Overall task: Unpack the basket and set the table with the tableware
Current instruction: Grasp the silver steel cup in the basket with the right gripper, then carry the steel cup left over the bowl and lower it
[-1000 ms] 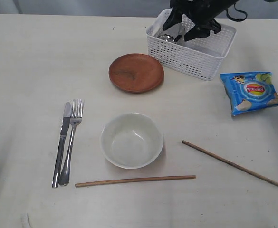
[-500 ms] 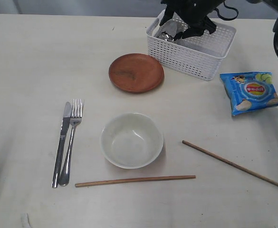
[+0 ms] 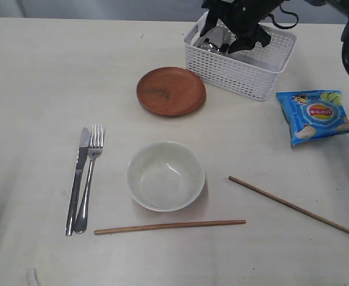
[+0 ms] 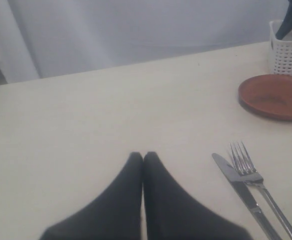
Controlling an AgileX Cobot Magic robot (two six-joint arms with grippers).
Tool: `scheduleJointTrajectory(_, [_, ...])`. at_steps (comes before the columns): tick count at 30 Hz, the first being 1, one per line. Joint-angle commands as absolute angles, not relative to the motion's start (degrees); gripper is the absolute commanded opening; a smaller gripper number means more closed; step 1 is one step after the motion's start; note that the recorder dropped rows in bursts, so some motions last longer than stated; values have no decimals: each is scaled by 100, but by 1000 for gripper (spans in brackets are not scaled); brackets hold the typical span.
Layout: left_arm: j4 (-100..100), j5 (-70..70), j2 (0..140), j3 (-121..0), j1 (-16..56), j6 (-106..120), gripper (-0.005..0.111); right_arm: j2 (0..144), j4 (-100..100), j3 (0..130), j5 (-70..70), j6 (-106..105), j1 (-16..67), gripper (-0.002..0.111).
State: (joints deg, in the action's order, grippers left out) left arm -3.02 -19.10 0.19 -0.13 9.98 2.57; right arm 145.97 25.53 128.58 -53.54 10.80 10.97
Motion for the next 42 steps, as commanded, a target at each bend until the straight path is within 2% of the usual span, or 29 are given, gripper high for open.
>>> scheduleJointTrajectory(1, [-294,-1885,0,0,984,255,0,14767,2546,12888,-5484,1153,1107,75])
scheduleJointTrajectory(6, [-294,-1885,0,0,984,255,0,14812,2558,12888,-5510,1210,1144,72])
scheduleJointTrajectory(11, [-294,-1885,0,0,984,255,0,14812,2546,12888,-5581,1195,1144,26])
scheduleJointTrajectory(12, [-294,-1885,0,0,984,255,0,14812,2546,12888,-5640,1047,1144,4])
scheduleJointTrajectory(13, [-294,-1885,0,0,984,255,0,14801,2546,12888,-5691,938,1144,0])
scheduleJointTrajectory(25, [-294,-1885,0,0,984,255,0,13917,1912,12916,-5795,452,1154,0])
scheduleJointTrajectory(31, [-294,-1885,0,0,984,255,0,13606,1912,12916,-5701,-87,1501,0])
scheduleJointTrajectory(36, [-294,-1885,0,0,984,255,0,13184,1912,12550,-4729,-200,2064,0])
scheduleJointTrajectory(42, [-294,-1885,0,0,984,255,0,12400,1912,10915,-2692,-401,2659,0])
